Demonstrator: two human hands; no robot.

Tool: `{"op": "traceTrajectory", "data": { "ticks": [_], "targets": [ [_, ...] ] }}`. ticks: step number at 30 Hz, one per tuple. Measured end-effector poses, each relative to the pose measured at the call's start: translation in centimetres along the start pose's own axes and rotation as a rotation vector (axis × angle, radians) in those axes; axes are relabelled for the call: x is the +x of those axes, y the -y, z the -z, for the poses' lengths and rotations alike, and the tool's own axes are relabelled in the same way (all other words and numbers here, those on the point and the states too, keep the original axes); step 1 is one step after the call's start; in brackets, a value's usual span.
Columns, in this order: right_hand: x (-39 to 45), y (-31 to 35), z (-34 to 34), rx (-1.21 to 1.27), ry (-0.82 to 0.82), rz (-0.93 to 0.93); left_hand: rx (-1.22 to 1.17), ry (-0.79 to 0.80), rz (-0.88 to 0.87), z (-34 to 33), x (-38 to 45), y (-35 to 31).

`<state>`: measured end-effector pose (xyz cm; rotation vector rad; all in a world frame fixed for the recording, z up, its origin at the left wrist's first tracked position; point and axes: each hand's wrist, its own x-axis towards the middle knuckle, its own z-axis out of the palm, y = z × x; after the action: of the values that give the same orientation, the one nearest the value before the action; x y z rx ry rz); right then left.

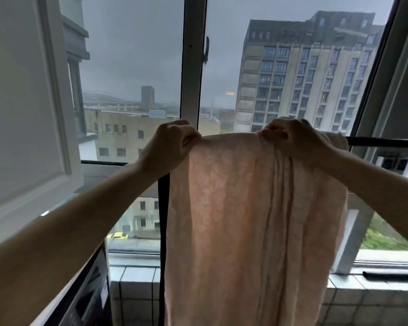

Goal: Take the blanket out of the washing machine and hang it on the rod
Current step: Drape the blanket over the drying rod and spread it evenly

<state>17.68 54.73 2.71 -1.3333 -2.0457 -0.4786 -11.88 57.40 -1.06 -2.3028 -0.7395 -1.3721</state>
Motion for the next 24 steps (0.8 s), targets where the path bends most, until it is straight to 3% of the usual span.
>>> {"op": "traceTrajectory", "data": {
  "ticks": [8,14,18,22,24],
  "targets": [
    [-0.4,1.6,-2.7,-0.150,-0.168,0.043,0.040,-0.042,-0.058,-1.0,-1.5,-0.3],
    [-1.4,2.3,-3.2,0.095,-0.329,-0.048,0.060,0.016,-0.126,-0.2,-2.0,-0.4],
    [-1.8,2.6,-3.0,0.061,-0.290,-0.032,0.042,0.001,-0.160,0.0,-2.1,-0.5],
    [-2.0,3.4,-3.1,-0.096,-0.232,0.045,-0.017,-0.118,0.047,-0.2,-1.4,-0.3],
    [-2.3,4.3,-3.5,-0.219,-0.196,0.086,0.037,-0.075,0.112,-0.7,-1.2,0.0]
  ]
}}
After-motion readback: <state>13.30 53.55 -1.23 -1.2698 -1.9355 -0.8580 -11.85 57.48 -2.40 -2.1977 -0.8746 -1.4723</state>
